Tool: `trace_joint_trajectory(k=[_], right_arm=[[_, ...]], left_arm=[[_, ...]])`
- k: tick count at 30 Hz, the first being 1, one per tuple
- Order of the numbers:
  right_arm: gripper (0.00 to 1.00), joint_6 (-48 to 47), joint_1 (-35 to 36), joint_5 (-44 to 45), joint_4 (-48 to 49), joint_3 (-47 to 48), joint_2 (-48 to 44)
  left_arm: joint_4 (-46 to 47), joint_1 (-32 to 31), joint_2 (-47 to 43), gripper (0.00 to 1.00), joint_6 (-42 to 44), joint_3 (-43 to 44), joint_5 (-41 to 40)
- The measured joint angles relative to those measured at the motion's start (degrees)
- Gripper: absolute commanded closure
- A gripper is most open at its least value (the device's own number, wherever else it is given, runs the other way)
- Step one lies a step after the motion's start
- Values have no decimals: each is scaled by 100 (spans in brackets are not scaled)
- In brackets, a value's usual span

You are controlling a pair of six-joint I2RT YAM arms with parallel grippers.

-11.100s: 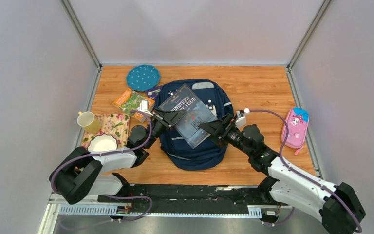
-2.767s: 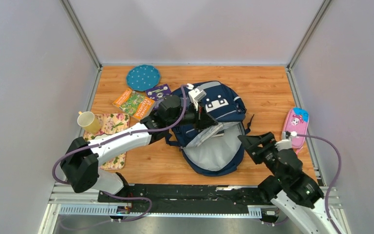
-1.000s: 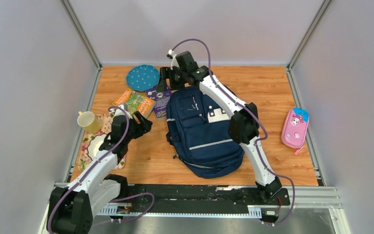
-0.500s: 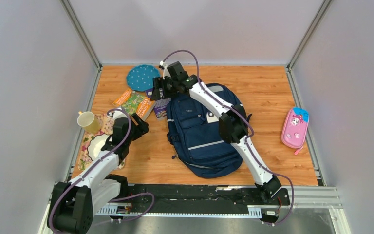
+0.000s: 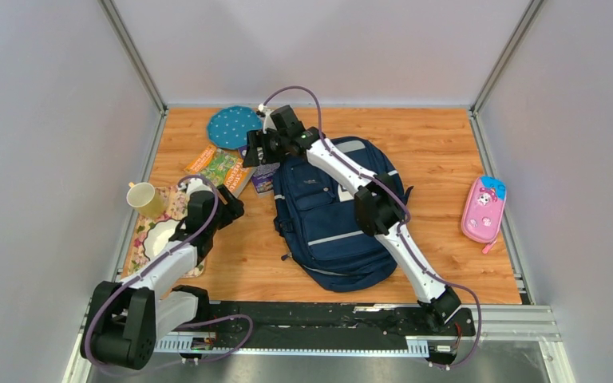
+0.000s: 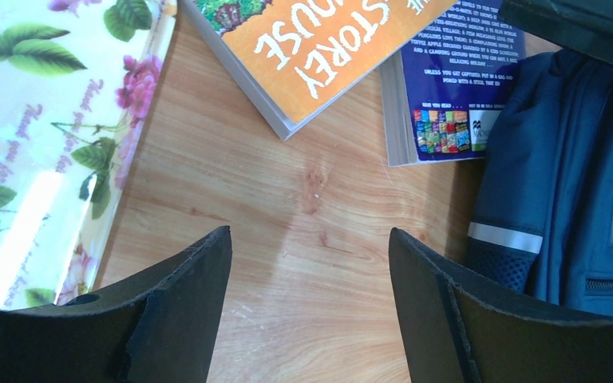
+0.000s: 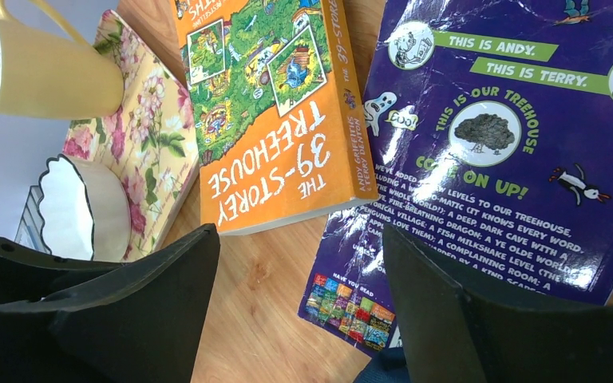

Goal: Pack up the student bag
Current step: Pick up the book from the center of the board.

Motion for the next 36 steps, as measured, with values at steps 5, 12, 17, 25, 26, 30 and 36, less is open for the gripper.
trace_joint_trajectory(k=[5,12,17,25,26,30,36], right_arm=[[19,7,4,-26,26,0,20],[20,114,17,-160,170,31,157],[20,251,44,-157,295,236,420],[21,588,46,48,398,293,514],[23,636,46,48,407,334,549],[30,822,42,-31,470,422,669],[35,929,15,-286,623,424,782]], left_arm=[[245,24,278,21,-2,2,151],[428,26,586,21,-52,2,234],[782,37,608,21,-142,-33,227],[1397,302,1010,20,-463,-83,245],[1460,334,1104,20,-503,-83,254],[1711,424,1397,20,-610,-85,297],[2124,479,1808,20,-669,-22,557]])
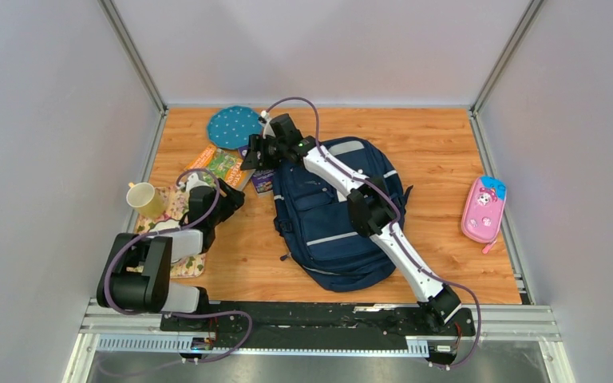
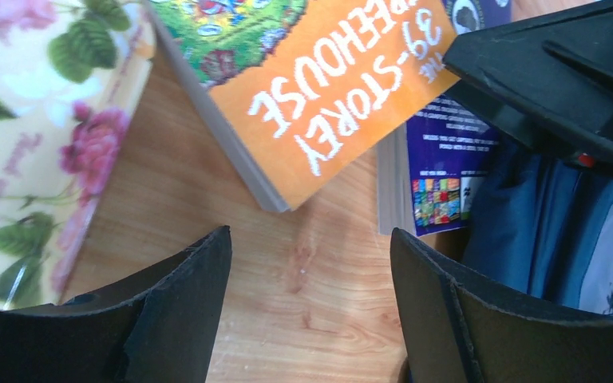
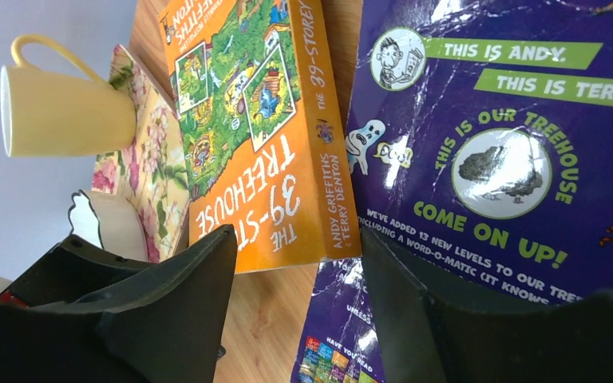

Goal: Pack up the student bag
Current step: Pick up the book from the center of the board.

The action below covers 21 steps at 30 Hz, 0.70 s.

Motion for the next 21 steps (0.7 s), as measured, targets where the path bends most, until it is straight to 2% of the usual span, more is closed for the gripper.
trace_joint_trajectory(k=[1,7,9,11,12,14,21], right_arm=[[35,7,4,-28,50,0,39],[50,26,0,-114,103,-20,48],[61,31,0,-116,105,-24,48],[78,39,0,-118,103,-31,50],[80,52,0,-116,101,-37,55],[90,114,2,-153,101,-61,55],[100,240,-2,-155,350,-380,-33]], left_arm=[[59,2,74,20,-2,24,50],[291,4,400,20,-7,210,415],[319,9,452,20,-9,245,525],[339,9,483,20,-9,269,636],[339,9,487,20,-9,273,673],[341,13,487,20,-7,273,758],[299,31,323,20,11,273,933]])
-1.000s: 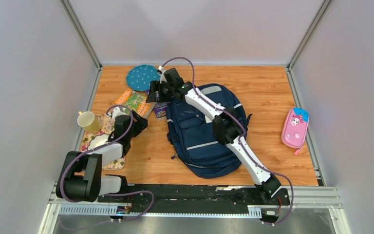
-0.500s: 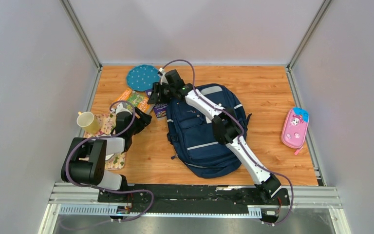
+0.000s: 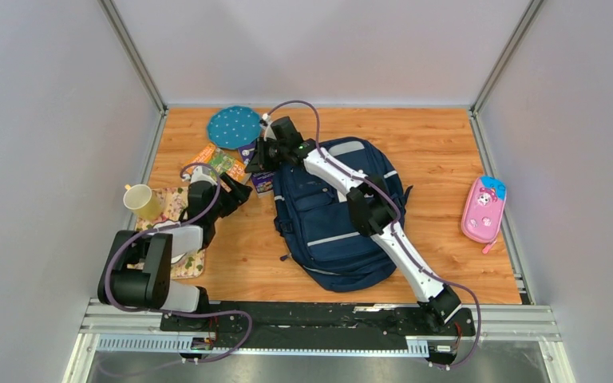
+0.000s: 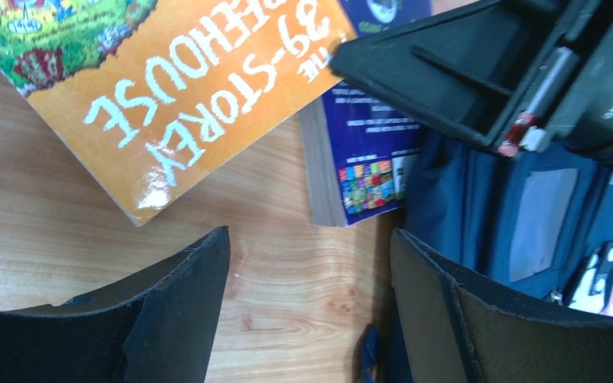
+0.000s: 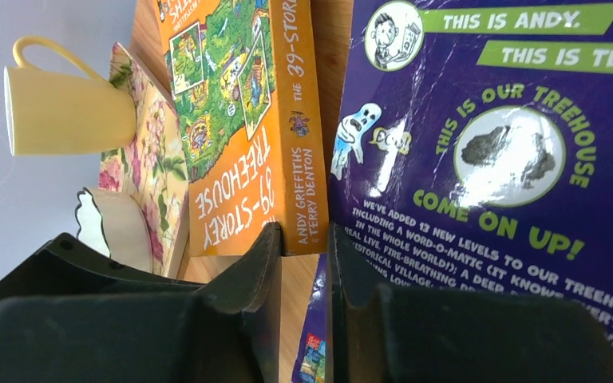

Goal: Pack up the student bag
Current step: Pick up the book from the center of the board, then place the book in the student bag.

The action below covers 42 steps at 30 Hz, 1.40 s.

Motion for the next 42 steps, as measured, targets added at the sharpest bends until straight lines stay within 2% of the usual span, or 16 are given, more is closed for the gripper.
trace_joint_trajectory(k=[6,14,17,27,31,36,42], right_arm=[[100,17,-9,151,122,-544,-402],[100,15,-37,249,52,-1423,-1405],[100,17,-76,339,15,-2179,-2153],[100,-39,-273,660,-166,-3246,-3766],[100,-68,-330,984,-240,-4739,-5034],[100,-7,-367,1351,-162,-7184,-7305],[100,542,-385,1766,-52,-9667,-9956]], left_arm=[[-236,2,-870,20,87,-63,7],[-1228,4,-2422,19,354,50,-367],[-1532,4,-2658,19,372,166,-415],[-2068,4,-3152,19,260,168,-297],[-2041,4,-3425,19,50,2,2],[-1856,-192,-3646,19,-302,-511,426],[-1438,-1128,-3650,18,-575,-929,551]])
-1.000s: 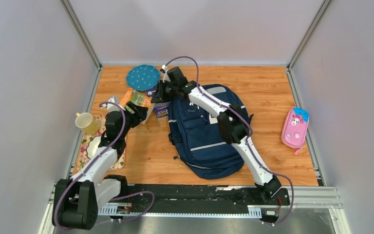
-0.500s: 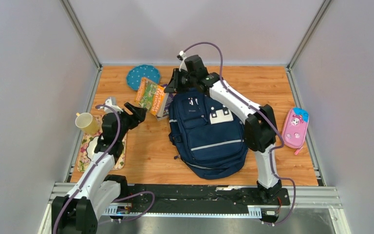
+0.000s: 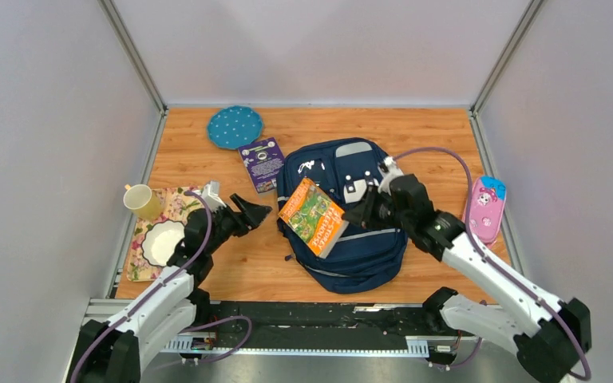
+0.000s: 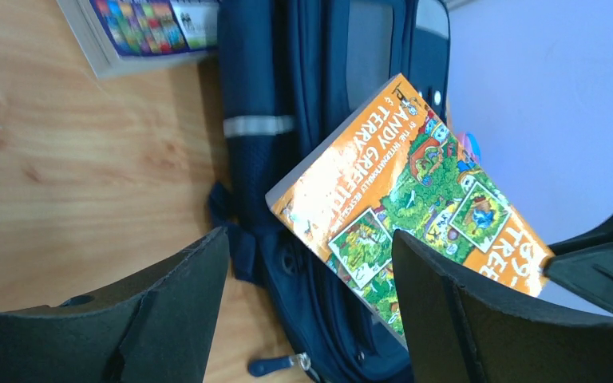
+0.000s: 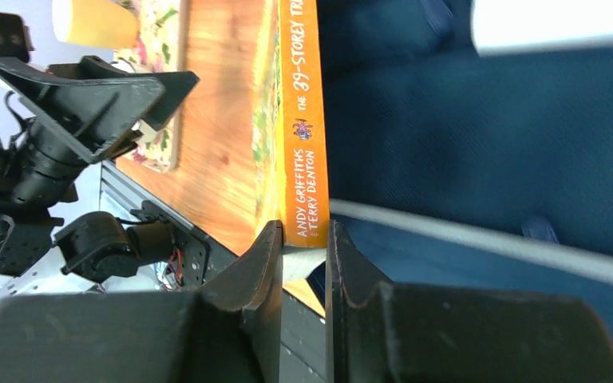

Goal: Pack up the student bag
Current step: Place the book in the student bag.

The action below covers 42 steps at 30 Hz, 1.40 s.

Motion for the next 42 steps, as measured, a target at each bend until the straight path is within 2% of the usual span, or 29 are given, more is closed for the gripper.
trace_joint_trajectory(k=[4,9,15,29,31,34,35,37,38,39,41,42], right_arm=[[100,564,0,114,234,-1287,-925],[100,1091,0,17,579,-2026,-1040],[97,1279,0,-81,837,-2103,-949],[100,1499,0,-483,1287,-2240,-603],[100,1572,0,-625,1379,-2291,-546],[100,1637,-2,-763,1440,-2358,-535],[100,1646,-9,-782,1440,-2369,-544],[100,1657,-17,-789,1421,-2380,-573],[99,1659,-24,-782,1386,-2380,-592],[98,1655,-26,-765,1353,-2380,-608],[85,1639,-26,-741,1294,-2380,-627],[78,1631,-26,-723,1274,-2378,-632]], left_arm=[[448,-505,98,18,-216,-400,-22],[1102,-1207,767,18,-433,-579,-114],[1939,-1572,1550,18,-767,-756,-120],[3401,-2031,3189,18,-1283,-505,92],[3558,-2107,3329,21,-1333,-439,103],[3668,-2175,3445,37,-1379,-389,66],[3692,-2188,3480,52,-1399,-389,28],[3700,-2210,3517,66,-1447,-389,-61],[3718,-2216,3523,82,-1467,-396,-105],[3775,-2232,3521,88,-1499,-396,-127],[3875,-2269,3484,100,-1554,-396,-164],[3871,-2280,3456,100,-1578,-402,-186]])
